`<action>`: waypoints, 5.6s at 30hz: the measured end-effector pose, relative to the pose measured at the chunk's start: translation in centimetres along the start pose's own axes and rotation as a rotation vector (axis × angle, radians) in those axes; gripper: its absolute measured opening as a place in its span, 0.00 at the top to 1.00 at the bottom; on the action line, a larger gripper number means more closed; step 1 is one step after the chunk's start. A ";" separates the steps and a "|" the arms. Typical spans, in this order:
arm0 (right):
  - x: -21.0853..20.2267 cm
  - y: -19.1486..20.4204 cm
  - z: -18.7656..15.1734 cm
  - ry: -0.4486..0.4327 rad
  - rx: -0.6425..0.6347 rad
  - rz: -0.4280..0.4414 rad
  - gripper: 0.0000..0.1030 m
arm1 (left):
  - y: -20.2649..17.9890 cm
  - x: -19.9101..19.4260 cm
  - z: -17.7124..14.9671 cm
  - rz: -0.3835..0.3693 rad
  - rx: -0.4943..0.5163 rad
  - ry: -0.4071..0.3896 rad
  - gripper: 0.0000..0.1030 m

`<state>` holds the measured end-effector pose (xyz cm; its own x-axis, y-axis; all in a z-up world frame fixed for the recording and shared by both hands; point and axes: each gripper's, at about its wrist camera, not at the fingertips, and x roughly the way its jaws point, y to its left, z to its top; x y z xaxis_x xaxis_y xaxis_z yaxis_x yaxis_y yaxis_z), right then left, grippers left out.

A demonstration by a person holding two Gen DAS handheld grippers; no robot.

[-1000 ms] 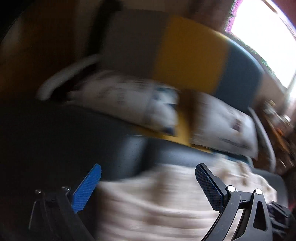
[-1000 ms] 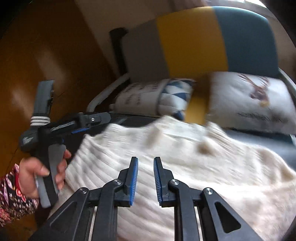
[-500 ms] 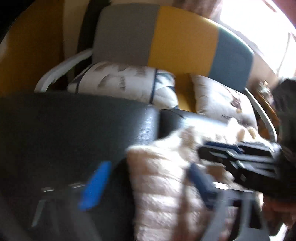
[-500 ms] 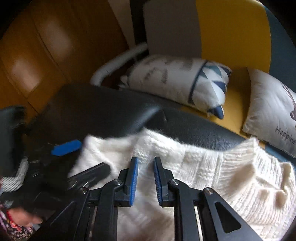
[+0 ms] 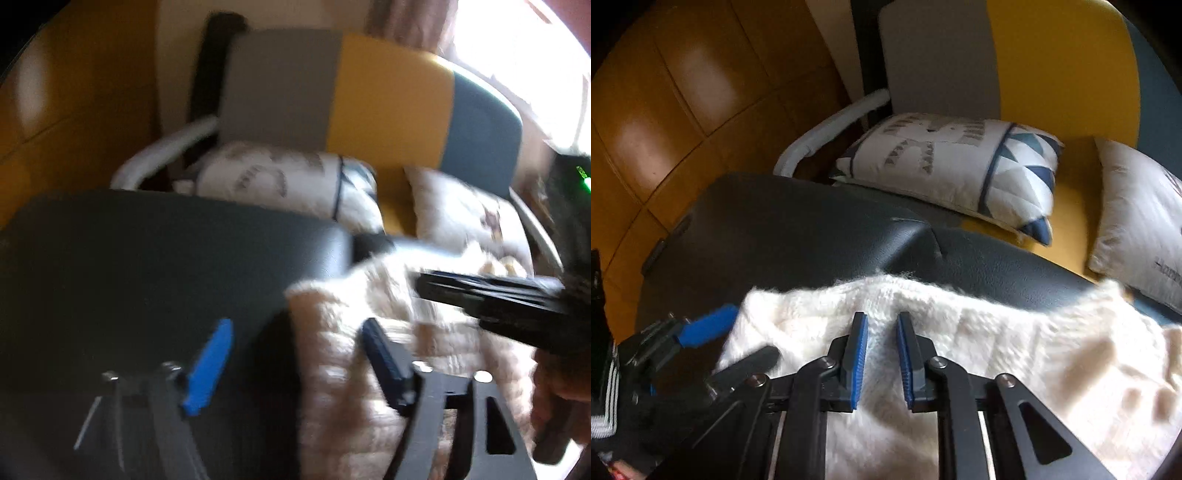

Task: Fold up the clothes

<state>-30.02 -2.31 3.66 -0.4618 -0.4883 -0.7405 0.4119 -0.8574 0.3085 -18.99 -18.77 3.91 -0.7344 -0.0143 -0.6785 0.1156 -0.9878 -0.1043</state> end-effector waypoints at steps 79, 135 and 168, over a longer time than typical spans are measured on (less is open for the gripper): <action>-25.6 -9.8 -29.6 -0.045 0.320 -0.411 0.87 | -1.2 -6.4 -12.0 -0.273 0.042 0.249 0.34; -26.4 7.2 -40.0 0.243 0.035 0.161 0.76 | -9.9 -21.0 -24.4 -0.529 0.514 0.195 0.06; -32.9 -2.5 -42.6 0.011 0.334 -0.094 0.55 | 3.8 -19.8 -22.5 -0.329 0.138 0.217 0.03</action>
<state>17.57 22.81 1.80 -0.4764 -0.4045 -0.7806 0.0869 -0.9052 0.4160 11.06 -18.71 0.59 -0.5577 0.3238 -0.7642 -0.2033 -0.9460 -0.2525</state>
